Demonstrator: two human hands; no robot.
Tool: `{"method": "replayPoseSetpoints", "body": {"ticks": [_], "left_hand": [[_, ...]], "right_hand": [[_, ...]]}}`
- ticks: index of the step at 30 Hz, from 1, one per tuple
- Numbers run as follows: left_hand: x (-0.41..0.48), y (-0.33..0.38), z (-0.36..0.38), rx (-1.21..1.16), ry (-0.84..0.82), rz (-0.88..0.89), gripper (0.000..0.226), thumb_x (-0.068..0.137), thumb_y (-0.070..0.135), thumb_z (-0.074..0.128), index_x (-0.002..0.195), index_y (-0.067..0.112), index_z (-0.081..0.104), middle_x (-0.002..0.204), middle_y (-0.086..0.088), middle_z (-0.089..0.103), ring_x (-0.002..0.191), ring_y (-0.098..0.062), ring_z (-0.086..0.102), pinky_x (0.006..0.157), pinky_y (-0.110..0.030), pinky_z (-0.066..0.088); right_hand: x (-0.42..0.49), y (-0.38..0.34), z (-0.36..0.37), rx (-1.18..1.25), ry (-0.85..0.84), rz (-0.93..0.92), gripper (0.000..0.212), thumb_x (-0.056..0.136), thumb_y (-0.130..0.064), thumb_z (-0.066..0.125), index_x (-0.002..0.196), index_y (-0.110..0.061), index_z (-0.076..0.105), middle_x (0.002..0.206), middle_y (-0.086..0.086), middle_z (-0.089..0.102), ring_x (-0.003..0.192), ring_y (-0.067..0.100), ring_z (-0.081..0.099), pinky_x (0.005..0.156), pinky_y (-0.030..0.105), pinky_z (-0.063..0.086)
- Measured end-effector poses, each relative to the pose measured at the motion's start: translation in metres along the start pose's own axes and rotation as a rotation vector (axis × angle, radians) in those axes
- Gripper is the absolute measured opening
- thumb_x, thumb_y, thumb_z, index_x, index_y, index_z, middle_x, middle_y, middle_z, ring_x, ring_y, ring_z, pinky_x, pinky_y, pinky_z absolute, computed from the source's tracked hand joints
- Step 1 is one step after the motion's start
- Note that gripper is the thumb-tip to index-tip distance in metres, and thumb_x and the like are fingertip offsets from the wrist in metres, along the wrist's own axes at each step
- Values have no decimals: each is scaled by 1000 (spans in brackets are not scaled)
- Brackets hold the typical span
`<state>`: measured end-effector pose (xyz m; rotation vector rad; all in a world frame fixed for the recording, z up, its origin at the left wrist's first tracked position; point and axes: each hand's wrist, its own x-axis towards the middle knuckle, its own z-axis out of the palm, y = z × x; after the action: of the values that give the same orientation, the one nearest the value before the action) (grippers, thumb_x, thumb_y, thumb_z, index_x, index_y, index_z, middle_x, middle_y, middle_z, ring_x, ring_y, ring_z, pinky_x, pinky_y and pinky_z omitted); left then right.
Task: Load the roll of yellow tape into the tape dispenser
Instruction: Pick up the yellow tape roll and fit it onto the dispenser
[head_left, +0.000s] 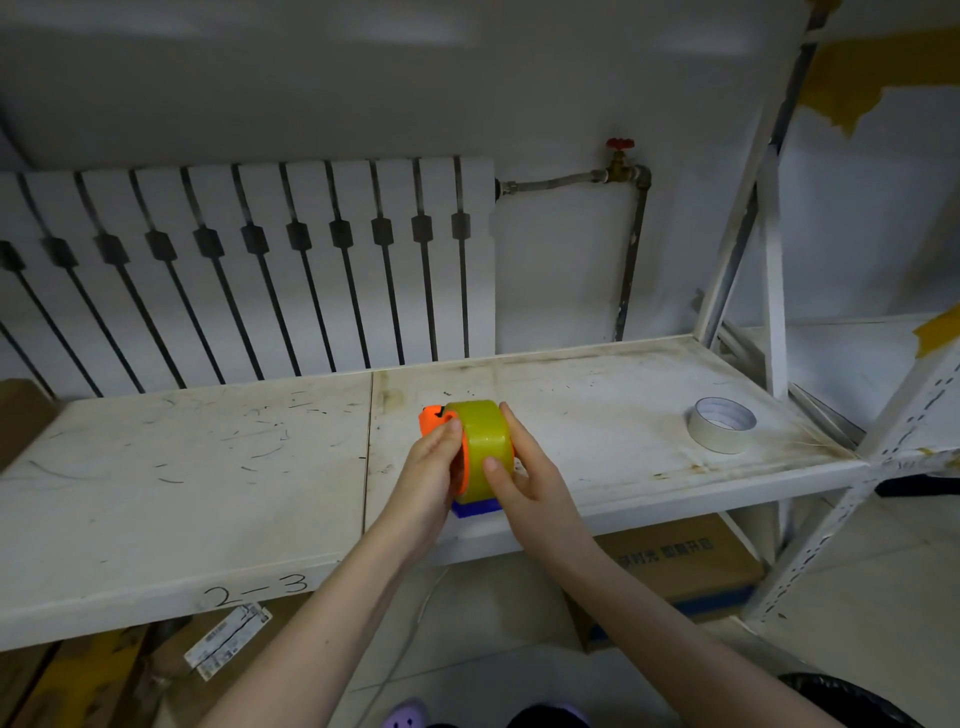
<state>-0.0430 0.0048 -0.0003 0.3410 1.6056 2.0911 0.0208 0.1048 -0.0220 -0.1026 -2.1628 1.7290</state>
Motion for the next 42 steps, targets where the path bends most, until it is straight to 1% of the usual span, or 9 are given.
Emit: {"method": "replayPoseSetpoints", "body": {"ticks": [4, 10, 13, 17, 21, 28, 33, 38, 42], "left_hand": [[-7, 1, -5, 124, -135, 64, 32, 92, 18, 53, 122, 7, 58, 115, -22, 67, 106, -37, 65, 96, -48, 51], [-8, 5, -12, 151, -164, 91, 36, 86, 2, 59, 121, 8, 60, 114, -14, 70, 106, -29, 66, 87, -35, 56], [-4, 10, -14, 72, -147, 68, 41, 88, 2, 55, 129, 4, 54, 117, -14, 67, 104, -23, 66, 84, -29, 56], [-4, 13, -8, 99, -192, 36, 37, 90, 4, 54, 126, 3, 55, 116, -14, 67, 99, -19, 67, 78, -24, 57], [-6, 8, -3, 125, -215, 22, 38, 89, 7, 56, 128, 3, 55, 119, -15, 67, 106, -24, 65, 87, -31, 54], [-3, 4, -2, 116, -235, 15, 51, 80, 17, 61, 128, 1, 54, 116, -16, 66, 106, -26, 63, 86, -29, 50], [2, 8, 0, 159, -240, 12, 38, 90, 15, 56, 126, 4, 56, 111, -13, 68, 99, -22, 67, 80, -26, 56], [11, -1, -3, 347, -114, 65, 21, 88, 9, 62, 109, 10, 62, 97, -8, 72, 84, -17, 69, 65, -16, 54], [19, -17, -13, 428, -34, 26, 26, 86, 6, 65, 111, 10, 63, 106, -14, 71, 93, -25, 67, 70, -25, 52]], "right_hand": [[-2, -1, 1, -6, 25, -26, 57, 94, -26, 50, 145, -30, 26, 138, -8, 48, 124, 11, 50, 100, 32, 49], [-6, 11, -22, 138, -180, 3, 69, 88, -18, 62, 143, -33, 23, 141, -8, 42, 127, 14, 49, 101, 34, 48], [-19, 28, -34, -25, -247, -20, 84, 80, -18, 70, 144, -37, 20, 145, -19, 33, 132, -3, 37, 103, 15, 40], [-21, 44, -29, -304, -43, -186, 73, 74, -34, 75, 136, -32, 36, 141, -13, 41, 130, 2, 38, 102, 18, 42], [-12, 44, -31, -453, 121, -273, 57, 71, -55, 67, 119, -25, 56, 128, -12, 53, 120, -4, 41, 95, 3, 32], [-11, 42, -35, -494, 169, -344, 65, 74, -73, 47, 92, -13, 65, 91, 0, 69, 85, 11, 58, 74, 26, 50], [-10, 38, -30, -587, 197, -351, 69, 75, -76, 38, 87, -14, 66, 80, 1, 69, 73, 11, 58, 64, 16, 43], [-1, 44, -15, -443, 258, -153, 51, 70, -65, 57, 84, -17, 66, 78, -3, 68, 74, 15, 60, 67, 41, 53], [4, 55, -8, -393, 177, -6, 39, 70, -56, 66, 91, -23, 69, 86, -6, 71, 81, 12, 62, 76, 40, 54]]}}
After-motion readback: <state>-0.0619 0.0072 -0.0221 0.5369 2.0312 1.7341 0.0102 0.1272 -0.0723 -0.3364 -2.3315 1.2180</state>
